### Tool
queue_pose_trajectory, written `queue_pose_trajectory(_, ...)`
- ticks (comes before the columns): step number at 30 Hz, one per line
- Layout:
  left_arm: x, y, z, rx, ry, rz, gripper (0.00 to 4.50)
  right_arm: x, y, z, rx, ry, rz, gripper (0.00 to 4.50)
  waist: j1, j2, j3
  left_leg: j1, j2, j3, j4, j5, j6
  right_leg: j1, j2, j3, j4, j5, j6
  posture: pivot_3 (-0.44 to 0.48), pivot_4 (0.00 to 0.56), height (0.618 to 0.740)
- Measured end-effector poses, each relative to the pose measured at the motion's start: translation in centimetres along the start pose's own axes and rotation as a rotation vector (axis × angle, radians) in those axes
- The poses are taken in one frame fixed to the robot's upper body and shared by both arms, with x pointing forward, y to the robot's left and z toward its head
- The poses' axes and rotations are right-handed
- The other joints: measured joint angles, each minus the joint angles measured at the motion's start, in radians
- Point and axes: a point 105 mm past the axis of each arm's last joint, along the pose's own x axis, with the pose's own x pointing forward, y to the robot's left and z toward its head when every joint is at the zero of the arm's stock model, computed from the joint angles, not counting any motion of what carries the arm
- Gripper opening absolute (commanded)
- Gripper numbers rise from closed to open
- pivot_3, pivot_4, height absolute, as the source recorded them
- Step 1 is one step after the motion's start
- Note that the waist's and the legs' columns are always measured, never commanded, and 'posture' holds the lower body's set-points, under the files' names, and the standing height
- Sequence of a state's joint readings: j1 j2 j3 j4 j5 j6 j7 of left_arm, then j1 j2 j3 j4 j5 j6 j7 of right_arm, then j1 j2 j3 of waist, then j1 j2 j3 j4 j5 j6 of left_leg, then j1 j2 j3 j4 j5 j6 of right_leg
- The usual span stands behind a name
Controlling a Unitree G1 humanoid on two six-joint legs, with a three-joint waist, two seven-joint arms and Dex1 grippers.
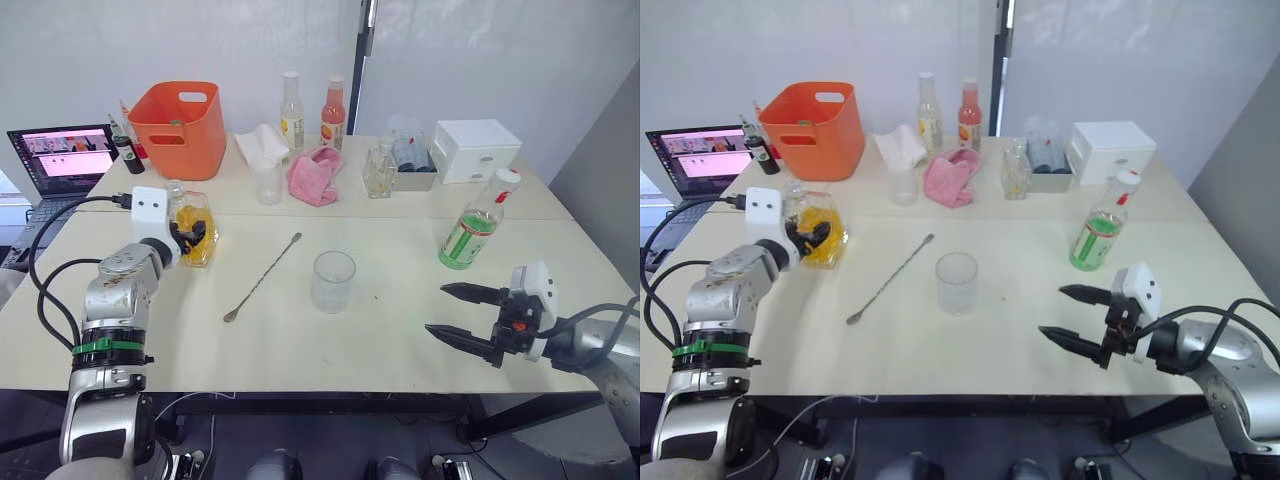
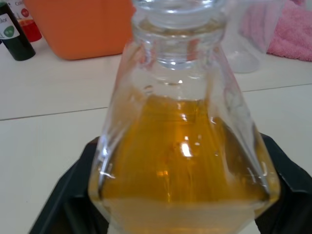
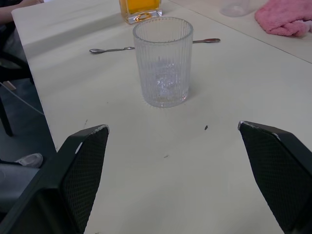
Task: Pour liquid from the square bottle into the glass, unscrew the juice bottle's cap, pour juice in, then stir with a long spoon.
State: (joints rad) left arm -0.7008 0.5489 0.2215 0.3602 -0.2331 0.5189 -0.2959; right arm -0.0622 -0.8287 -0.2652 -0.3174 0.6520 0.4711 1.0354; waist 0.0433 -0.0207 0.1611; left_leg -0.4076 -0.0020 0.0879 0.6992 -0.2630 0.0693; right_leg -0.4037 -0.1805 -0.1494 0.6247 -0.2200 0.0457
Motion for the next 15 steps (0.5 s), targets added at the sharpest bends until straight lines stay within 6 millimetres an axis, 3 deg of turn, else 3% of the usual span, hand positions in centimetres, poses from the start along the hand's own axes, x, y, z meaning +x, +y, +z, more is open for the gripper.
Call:
queue_pose_trajectory(10,0.3,0.1,0.0,0.0,-0.028,-0.019,2.78,0.0,-0.2,0.0,0.005,0.003,-0.019,4.5,0.002,0.0,0.0,0.0,0.0,0.0,0.001,0.0,0.0,0.0,0.0,0.0,0.001,0.0,0.0,0.0,0.15,0.713)
queue_pose_trajectory(15,-0.7,0.9,0.3,0.067,-0.066,-0.104,2.78,0.1,-0.3,0.3,-0.005,-0.002,-0.021,4.5,-0.004,-0.005,0.003,-0.004,0.0,0.0,0.001,0.0,0.0,-0.003,0.001,-0.001,0.001,0.0,0.0,0.0,0.15,0.713)
